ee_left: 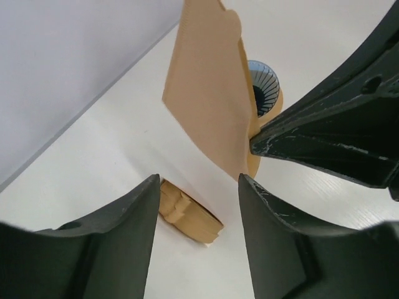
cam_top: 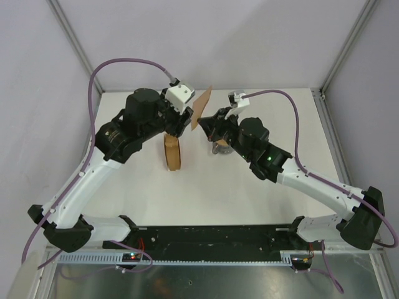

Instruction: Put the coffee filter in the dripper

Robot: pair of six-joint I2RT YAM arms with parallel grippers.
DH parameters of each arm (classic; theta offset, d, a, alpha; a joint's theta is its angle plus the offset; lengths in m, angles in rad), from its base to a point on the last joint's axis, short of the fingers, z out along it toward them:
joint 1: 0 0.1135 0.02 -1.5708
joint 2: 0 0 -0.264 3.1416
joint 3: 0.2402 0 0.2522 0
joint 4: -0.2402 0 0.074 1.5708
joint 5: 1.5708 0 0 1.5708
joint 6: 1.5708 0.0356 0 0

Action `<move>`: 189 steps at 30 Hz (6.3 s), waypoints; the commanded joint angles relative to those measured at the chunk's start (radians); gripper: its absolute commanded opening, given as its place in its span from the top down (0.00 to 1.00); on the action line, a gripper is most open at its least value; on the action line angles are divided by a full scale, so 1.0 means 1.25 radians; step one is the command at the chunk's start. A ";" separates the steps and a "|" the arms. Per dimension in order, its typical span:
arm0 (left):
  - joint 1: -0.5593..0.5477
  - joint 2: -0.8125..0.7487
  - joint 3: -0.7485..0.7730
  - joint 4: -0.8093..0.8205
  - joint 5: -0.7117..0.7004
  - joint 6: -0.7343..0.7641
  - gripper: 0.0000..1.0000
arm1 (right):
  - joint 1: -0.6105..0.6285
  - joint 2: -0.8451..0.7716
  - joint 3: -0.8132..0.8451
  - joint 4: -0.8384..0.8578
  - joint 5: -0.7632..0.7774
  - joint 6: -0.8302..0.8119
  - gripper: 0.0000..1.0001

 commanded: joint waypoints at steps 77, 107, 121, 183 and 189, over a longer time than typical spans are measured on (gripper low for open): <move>0.037 0.008 0.044 -0.007 0.251 -0.066 0.93 | 0.008 -0.035 0.003 0.084 -0.148 -0.083 1.00; 0.037 0.012 0.029 -0.007 0.166 -0.063 0.88 | 0.009 -0.010 0.005 0.067 -0.136 -0.080 1.00; 0.037 0.018 0.056 -0.006 0.199 -0.078 0.70 | 0.005 -0.004 0.005 0.055 -0.153 -0.083 1.00; 0.038 0.031 0.045 -0.033 0.274 -0.039 0.79 | 0.007 -0.034 0.011 0.044 -0.153 -0.100 1.00; 0.038 0.033 0.045 -0.033 0.264 -0.042 0.99 | 0.008 -0.041 0.011 0.040 -0.154 -0.111 1.00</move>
